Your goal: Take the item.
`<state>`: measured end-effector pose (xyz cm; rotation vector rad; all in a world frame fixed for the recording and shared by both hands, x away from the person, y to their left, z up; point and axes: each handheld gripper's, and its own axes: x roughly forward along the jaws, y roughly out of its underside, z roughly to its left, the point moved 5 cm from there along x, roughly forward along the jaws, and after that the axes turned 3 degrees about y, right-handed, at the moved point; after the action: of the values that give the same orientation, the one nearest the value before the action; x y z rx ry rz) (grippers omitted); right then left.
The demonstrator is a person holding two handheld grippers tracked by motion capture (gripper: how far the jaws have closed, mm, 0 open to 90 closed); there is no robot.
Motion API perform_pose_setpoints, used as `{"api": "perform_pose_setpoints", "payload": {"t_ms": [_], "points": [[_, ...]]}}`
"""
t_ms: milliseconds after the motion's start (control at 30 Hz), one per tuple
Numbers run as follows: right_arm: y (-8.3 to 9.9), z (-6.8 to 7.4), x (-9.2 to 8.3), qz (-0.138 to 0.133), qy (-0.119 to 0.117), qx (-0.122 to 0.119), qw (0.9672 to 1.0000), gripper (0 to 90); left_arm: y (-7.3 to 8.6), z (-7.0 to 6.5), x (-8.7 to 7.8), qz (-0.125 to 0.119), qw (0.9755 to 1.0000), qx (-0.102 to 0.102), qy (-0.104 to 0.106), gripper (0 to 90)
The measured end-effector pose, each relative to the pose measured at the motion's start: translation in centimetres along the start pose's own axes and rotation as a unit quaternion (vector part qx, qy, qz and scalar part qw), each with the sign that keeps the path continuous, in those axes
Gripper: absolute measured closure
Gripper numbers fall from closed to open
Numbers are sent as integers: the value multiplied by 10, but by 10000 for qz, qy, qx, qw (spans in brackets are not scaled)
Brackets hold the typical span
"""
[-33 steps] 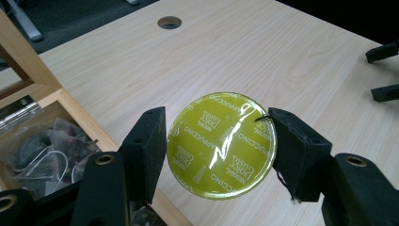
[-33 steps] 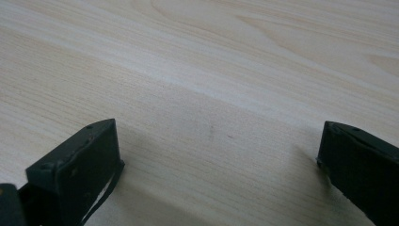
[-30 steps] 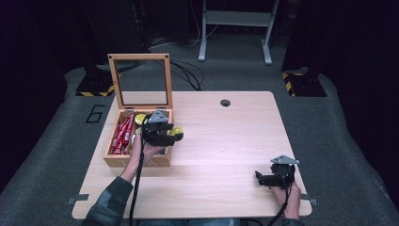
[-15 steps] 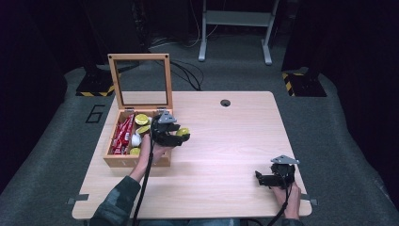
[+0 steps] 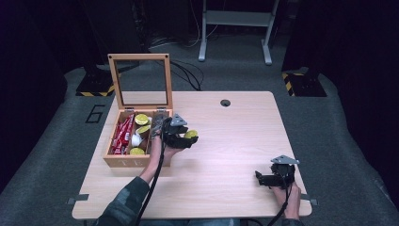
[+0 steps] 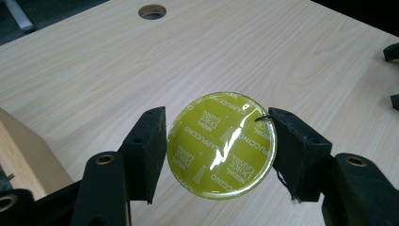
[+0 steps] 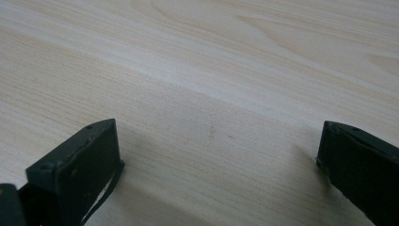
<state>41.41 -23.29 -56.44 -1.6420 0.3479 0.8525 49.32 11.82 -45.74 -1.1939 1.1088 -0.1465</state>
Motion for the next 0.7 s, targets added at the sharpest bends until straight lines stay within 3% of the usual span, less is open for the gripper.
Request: {"api": "perform_pose_setpoints", "payload": {"t_ms": [533,700], "points": [[0,0,0,-2,-4,-1,10000,0,5,-14,25,162,9999,46,-10,399],[0,0,0,-1,-2,0,10000,0,7,-22,34,150,9999,-27,17,399]]}}
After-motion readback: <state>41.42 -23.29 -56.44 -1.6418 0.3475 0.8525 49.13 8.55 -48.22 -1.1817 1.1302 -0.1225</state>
